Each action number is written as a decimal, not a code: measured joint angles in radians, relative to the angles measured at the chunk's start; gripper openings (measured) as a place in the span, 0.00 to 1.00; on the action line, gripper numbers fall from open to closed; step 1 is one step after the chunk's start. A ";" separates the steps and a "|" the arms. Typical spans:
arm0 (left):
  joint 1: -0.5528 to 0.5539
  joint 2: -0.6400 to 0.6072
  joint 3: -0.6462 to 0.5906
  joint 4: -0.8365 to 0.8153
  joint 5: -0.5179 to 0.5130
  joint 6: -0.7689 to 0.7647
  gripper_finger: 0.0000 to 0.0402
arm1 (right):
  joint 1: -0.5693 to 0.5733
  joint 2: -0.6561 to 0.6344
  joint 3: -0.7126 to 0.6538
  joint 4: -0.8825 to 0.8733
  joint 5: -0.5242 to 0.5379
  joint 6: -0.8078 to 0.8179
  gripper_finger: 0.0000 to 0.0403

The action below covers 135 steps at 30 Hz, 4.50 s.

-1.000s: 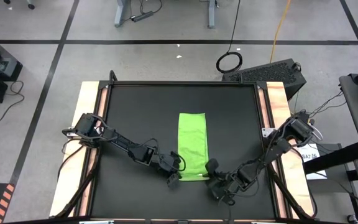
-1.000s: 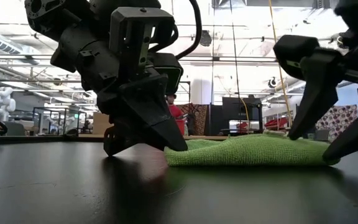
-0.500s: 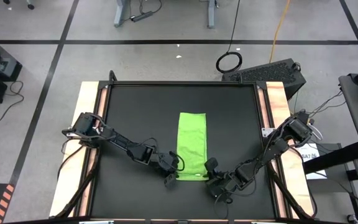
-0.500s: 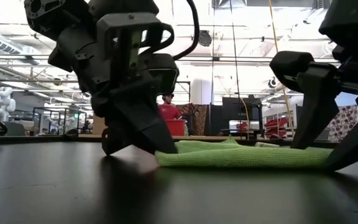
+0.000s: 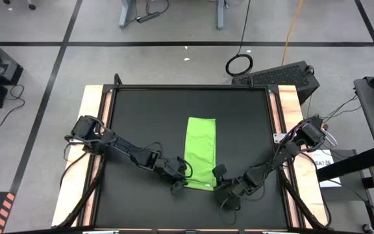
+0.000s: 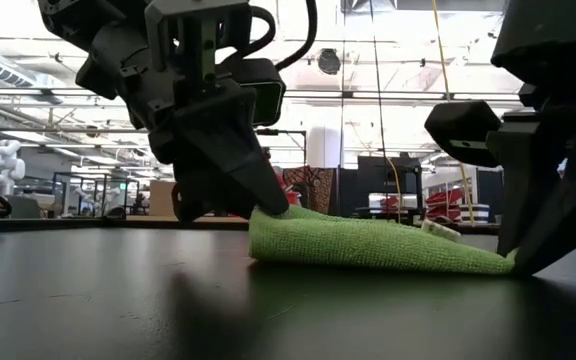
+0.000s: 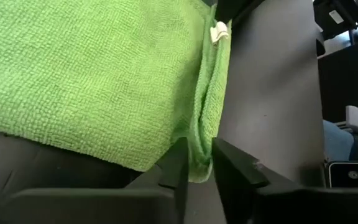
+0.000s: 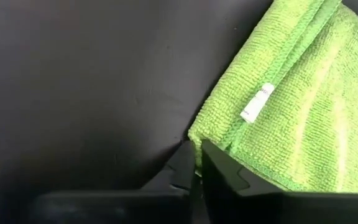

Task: Roll towel
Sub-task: Roll the green microfiber towel

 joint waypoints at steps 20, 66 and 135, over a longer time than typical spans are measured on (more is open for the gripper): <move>-0.027 -0.151 0.004 -0.179 -0.143 0.304 0.47 | -0.032 0.001 -0.002 -0.010 -0.066 0.078 0.01; -0.198 0.118 0.144 -0.227 -0.570 1.174 0.39 | -0.072 0.000 -0.002 0.001 -0.125 0.101 0.00; 0.046 0.121 0.188 -0.240 0.143 0.277 0.03 | 0.176 -0.128 -0.002 -0.094 0.250 0.070 0.42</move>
